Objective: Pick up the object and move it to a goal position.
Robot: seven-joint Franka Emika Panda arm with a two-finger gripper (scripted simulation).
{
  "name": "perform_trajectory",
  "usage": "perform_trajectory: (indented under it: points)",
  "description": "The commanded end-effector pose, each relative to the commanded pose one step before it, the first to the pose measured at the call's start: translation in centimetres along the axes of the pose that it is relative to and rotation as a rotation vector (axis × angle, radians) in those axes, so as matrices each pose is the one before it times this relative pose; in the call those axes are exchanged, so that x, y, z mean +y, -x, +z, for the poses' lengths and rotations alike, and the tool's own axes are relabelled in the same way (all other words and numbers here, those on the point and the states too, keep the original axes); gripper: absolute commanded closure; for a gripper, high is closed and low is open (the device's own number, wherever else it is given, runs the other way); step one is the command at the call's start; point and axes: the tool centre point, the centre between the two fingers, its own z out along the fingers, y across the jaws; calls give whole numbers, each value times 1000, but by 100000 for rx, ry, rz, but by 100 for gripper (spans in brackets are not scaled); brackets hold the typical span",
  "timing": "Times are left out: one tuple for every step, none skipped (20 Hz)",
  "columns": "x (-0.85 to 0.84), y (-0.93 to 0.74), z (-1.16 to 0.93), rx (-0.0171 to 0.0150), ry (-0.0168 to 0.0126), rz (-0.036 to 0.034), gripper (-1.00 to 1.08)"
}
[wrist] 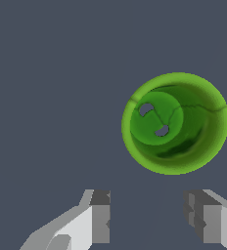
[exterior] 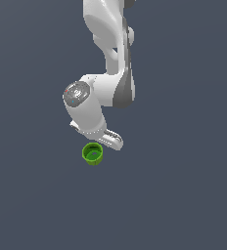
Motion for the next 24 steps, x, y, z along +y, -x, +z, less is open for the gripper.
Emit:
perform_trajectory:
  points:
    - [299, -1060, 259, -2810, -2818, 10443, -20]
    - [71, -422, 89, -1162, -1106, 4073, -20]
    - [53, -420, 84, -1191, -1098, 4039, -20]
    - [37, -417, 79, -1220, -1088, 4005, -20]
    - [20, -413, 73, -1250, -1077, 3970, -20]
    - [5, -408, 68, -1279, -1064, 3935, -20]
    - [-10, -404, 62, -1309, -1050, 3900, -20]
    - [-25, -397, 57, -1339, -1034, 3863, -20]
    - [-39, -391, 51, -1369, -1018, 3827, -20]
    - [-52, -385, 45, -1398, -999, 3791, -20]
    - [-65, -377, 39, -1428, -979, 3753, -20]
    - [-77, -369, 34, -1457, -958, 3716, -20]
    - [-89, -361, 28, -1486, -935, 3677, -20]
    - [-99, -350, 22, -1505, -905, 3618, -20]
    - [-104, -326, 15, -1464, -841, 3422, -20]
    - [-107, -300, 9, -1408, -772, 3204, -20]
    - [-107, -276, 4, -1348, -707, 2993, -20]
    - [-106, -252, 0, -1283, -644, 2785, -20]
    - [-104, -230, -4, -1215, -585, 2583, -20]
    - [-100, -209, -7, -1144, -529, 2385, -20]
    - [-95, -189, -9, -1069, -475, 2191, -20]
    - [-90, -169, -10, -992, -425, 2001, -20]
    - [-84, -151, -11, -913, -377, 1815, -20]
    - [-77, -134, -12, -832, -332, 1632, -20]
